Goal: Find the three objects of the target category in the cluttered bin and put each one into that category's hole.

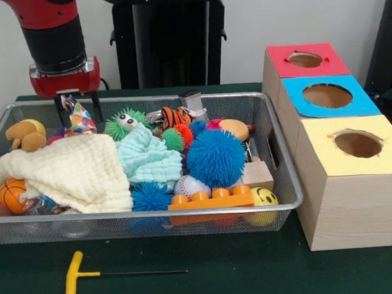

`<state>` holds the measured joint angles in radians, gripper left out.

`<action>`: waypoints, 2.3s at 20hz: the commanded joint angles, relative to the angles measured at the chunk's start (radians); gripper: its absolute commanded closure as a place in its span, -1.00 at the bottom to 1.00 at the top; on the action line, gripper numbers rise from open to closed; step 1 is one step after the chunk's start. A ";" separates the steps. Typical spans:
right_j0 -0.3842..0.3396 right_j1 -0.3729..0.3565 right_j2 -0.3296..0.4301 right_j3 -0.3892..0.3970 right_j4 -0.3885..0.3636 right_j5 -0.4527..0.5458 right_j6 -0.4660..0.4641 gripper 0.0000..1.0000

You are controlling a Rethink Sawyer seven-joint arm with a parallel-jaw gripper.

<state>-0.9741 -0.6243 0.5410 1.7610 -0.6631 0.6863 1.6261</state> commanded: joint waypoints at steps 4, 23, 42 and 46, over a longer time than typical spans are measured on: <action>-0.042 0.046 0.037 0.026 -0.066 0.013 -0.211 -1.00; -0.096 0.001 0.042 0.080 -0.077 0.012 -0.205 -1.00; -0.087 0.009 0.013 0.151 -0.097 -0.043 -0.128 -1.00; -0.080 0.052 0.005 0.134 -0.118 -0.059 -0.117 -1.00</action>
<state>-1.0720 -0.6140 0.5410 1.8598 -0.6860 0.6861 1.6261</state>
